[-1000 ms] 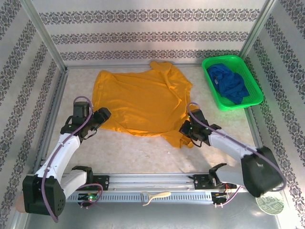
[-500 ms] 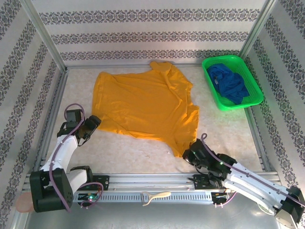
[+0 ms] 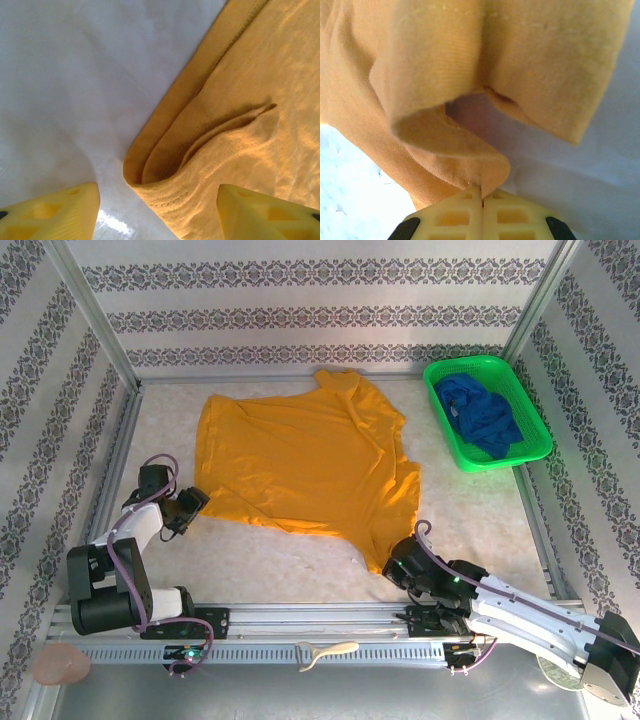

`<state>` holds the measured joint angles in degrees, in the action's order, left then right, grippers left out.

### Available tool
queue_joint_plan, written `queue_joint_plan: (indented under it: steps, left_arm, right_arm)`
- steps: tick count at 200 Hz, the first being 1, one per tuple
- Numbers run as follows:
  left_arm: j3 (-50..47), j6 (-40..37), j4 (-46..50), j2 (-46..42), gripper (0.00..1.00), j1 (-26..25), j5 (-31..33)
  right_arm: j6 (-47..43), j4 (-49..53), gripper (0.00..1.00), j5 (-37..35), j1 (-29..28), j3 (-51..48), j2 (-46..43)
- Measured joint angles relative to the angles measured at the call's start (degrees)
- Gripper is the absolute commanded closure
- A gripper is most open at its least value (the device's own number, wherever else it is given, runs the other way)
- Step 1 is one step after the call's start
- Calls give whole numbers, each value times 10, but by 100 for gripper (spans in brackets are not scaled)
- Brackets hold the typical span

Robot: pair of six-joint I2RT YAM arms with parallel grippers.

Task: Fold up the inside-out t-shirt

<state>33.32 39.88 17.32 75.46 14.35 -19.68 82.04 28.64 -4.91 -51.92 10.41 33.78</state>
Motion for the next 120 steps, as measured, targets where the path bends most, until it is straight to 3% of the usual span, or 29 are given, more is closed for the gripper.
queue_joint_plan:
  steps: [39, 65, 120]
  left_arm:
    - [1, -5, -23, 26, 37, 0, -2]
    - [11, -7, -13, 40, 51, 4, -1]
    - [15, -20, -12, 19, 47, 7, -2]
  right_arm:
    - [6, -1, 100, -11, 0, -1, -20]
    - [6, -1, 100, -16, 0, -1, -20]
    - [6, -1, 100, -18, 0, -1, -18]
